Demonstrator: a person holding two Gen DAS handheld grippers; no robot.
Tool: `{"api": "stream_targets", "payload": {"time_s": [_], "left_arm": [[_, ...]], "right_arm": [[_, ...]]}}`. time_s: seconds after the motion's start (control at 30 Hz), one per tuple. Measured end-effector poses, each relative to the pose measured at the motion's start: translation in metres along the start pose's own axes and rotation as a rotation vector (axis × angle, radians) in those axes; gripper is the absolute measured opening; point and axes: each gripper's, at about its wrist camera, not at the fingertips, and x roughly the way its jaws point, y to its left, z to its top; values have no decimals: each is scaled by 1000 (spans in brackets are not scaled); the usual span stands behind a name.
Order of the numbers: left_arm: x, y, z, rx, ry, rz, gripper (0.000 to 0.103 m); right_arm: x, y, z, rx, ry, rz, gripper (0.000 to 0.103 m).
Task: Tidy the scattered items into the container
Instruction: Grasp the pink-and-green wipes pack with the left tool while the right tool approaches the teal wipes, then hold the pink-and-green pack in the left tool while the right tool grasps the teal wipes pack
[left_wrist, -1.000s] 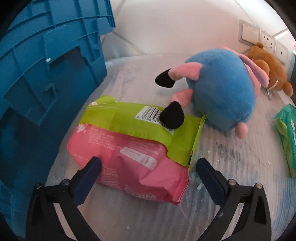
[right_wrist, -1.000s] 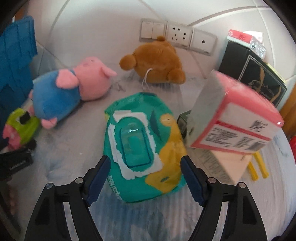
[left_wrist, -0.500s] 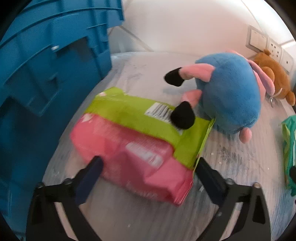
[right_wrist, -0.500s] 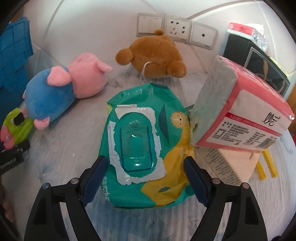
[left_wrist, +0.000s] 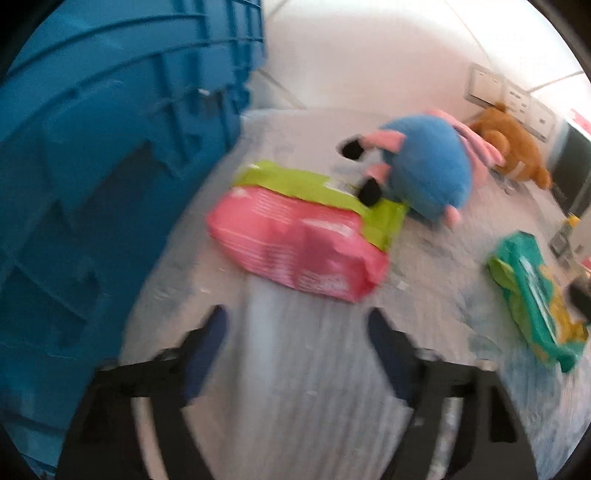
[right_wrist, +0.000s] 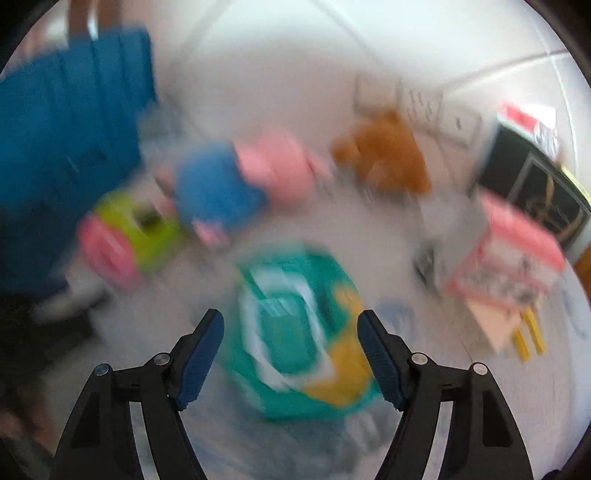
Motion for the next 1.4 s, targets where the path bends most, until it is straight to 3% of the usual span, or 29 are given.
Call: {"api": "stream_targets", "payload": {"time_s": [0.03,0.07,0.1,0.13,0.2,0.23,0.4,0.5,0.63,0.83,0.9,1.07,1.2,1.3,1.4], "left_arm": [[1,3,2,0,-12,20,84],[4,7,3,-4,-15,15,84],[9,9,4,-11,-9,2,84],[14,10,6,-14,-2,-10,83],[26,10,6,-15,13,-32,69],[31,11,6,-20,21,-53,67],[39,21,8,-60,0,-42,65],[42,33,4,-96,31,-72,65],[46,39,10,-84,21,-51,65],[54,51,19,-121,16,-34,65],[49,49,16,-90,16,-45,58],[20,47,-10,-15,47,-69,58],[-21,56,-51,47,94,-79,58],[-49,62,-78,119,140,-68,59],[-93,68,-93,85,127,-89,62]], "right_arm": [[3,8,9,-1,15,54,63],[10,15,14,0,37,90,33],[21,20,18,9,65,120,22],[33,25,21,18,91,136,16],[62,36,26,36,122,178,14],[74,40,28,46,137,208,11],[102,70,33,15,108,240,10],[119,83,51,-10,84,260,10],[165,100,62,-55,192,177,7],[156,101,48,-146,253,164,7],[150,95,44,-136,286,170,7],[111,89,10,-133,309,144,6],[62,85,-40,-104,383,185,6],[28,76,-74,-30,434,218,6],[-4,58,-93,72,412,227,14]]}}
